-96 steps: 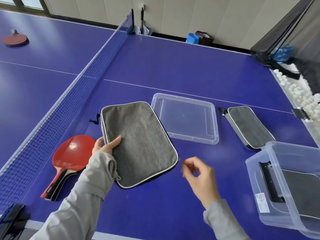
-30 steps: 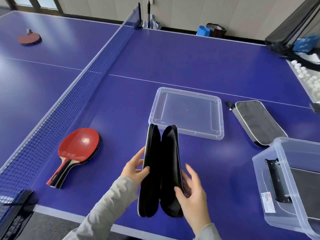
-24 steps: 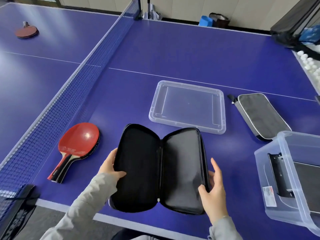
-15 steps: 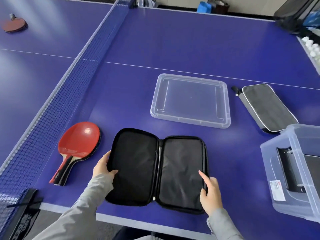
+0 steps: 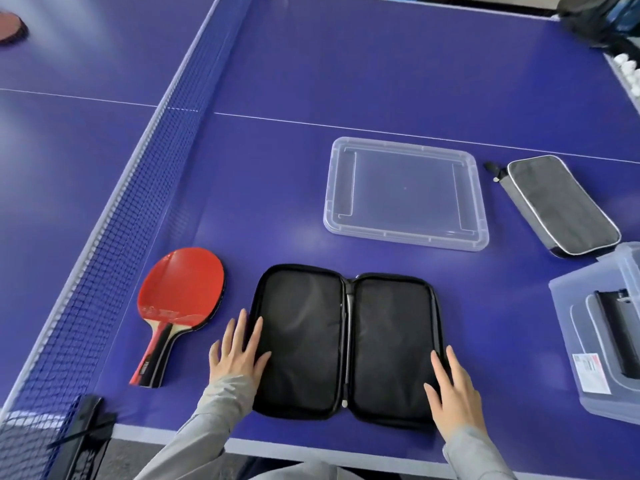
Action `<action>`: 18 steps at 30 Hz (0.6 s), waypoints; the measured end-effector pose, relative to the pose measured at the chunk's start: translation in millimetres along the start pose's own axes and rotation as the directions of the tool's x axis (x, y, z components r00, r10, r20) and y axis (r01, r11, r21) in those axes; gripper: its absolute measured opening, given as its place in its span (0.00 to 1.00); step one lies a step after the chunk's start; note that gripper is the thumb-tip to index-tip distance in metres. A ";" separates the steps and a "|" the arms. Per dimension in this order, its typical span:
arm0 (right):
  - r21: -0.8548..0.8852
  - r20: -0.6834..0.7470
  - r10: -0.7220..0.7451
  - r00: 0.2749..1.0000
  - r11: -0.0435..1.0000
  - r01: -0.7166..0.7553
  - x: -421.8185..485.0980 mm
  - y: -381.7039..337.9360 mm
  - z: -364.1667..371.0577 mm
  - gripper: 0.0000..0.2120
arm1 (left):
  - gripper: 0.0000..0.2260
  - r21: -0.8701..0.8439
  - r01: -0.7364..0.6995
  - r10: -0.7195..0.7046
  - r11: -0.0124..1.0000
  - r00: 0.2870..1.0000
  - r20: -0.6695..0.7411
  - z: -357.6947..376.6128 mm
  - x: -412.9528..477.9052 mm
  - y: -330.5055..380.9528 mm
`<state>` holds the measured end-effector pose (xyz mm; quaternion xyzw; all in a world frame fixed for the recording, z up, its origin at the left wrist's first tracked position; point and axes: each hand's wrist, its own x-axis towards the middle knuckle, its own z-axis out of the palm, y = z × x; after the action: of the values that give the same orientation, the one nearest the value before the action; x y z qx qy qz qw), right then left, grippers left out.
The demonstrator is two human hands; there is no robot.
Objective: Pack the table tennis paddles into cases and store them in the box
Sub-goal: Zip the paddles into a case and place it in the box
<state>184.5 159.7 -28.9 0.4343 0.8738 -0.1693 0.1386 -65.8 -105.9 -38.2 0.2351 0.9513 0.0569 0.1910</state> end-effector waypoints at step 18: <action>0.025 0.055 0.231 0.971 0.972 -0.233 -3.3 -30.1 5.3 0.33 | 0.15 -0.416 0.474 -0.529 0.776 0.848 -0.019 -43.2 9.2 -127.4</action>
<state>162.7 138.2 -27.1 0.5311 0.8103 -0.1767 0.1734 -144.3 -214.9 -26.8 -0.0754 0.9582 0.2109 0.1779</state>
